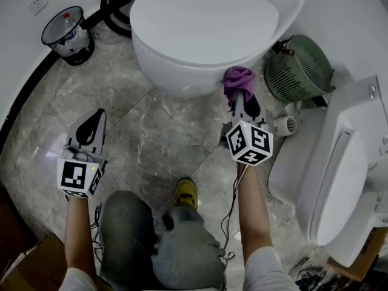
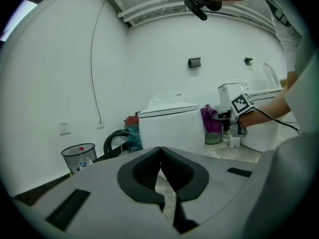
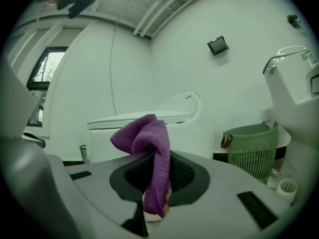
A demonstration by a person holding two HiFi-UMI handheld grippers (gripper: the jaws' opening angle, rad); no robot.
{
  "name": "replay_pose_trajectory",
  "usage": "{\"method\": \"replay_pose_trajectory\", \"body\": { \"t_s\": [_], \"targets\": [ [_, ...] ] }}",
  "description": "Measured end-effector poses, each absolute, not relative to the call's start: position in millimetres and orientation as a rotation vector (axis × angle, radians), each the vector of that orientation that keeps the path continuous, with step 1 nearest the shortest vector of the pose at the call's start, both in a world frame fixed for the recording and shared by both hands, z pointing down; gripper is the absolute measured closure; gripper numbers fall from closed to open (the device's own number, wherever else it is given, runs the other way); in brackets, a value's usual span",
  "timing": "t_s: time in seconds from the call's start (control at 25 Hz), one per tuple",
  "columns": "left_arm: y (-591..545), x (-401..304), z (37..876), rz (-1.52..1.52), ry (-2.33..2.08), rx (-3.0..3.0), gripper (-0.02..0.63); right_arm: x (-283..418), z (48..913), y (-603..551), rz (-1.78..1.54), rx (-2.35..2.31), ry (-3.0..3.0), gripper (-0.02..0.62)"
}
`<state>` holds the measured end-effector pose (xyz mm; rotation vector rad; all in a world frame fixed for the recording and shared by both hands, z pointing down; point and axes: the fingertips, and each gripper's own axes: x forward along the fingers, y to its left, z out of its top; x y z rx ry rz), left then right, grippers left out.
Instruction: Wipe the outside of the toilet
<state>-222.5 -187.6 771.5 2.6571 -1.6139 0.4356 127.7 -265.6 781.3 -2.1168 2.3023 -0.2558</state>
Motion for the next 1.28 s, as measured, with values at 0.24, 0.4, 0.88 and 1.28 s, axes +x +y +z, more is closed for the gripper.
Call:
{"method": "replay_pose_trajectory", "body": {
  "t_s": [0.24,0.4,0.88,1.28],
  "targets": [
    [-176.7,-231.0,771.9,0.427,-1.635,2.646,0.589,46.7,782.4,-196.2,-0.144,-1.84,2.532,0.526],
    [-167.0,-228.6,770.8,0.476,-1.637,2.657,0.589,-12.7,805.0,-188.8,-0.257,-1.684,2.629,0.526],
    [-164.2,-253.7,783.1,0.607,-1.706,2.61,0.589,-82.5,851.5,-264.5,-0.369,-1.673,2.697,0.526],
    [-169.3,-240.3,788.6,0.68,-1.638,2.632,0.589,-44.1,850.8,-262.7,-0.404,-1.735,2.61,0.526]
  ]
}}
